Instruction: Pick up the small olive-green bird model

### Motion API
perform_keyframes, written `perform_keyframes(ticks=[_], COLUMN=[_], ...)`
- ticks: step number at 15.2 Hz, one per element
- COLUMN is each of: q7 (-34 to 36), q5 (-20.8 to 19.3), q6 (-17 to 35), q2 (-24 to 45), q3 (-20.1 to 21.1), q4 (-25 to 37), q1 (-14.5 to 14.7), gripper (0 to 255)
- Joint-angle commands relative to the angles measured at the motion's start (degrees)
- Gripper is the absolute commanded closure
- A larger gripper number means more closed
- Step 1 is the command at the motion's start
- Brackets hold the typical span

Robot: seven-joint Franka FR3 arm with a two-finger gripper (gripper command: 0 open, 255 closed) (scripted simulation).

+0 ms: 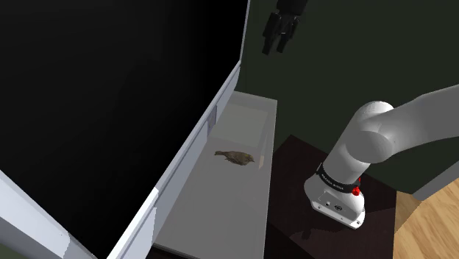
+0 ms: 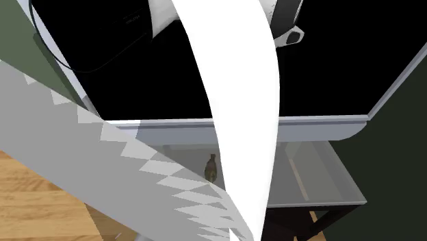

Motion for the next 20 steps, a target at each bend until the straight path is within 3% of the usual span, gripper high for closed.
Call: perform_keyframes(ticks=[1,11,20], q7=[0.0,-1.22,-2.87], q5=[0.0,2.91,6.99], q6=[0.0,19.63,41.37], q2=[0.0,-0.36,9.03], q3=[0.0,2.97,6.02], q4=[0.0,-19.13,-30.66], q1=[0.0,2.59,6.26], gripper=[0,0,0])
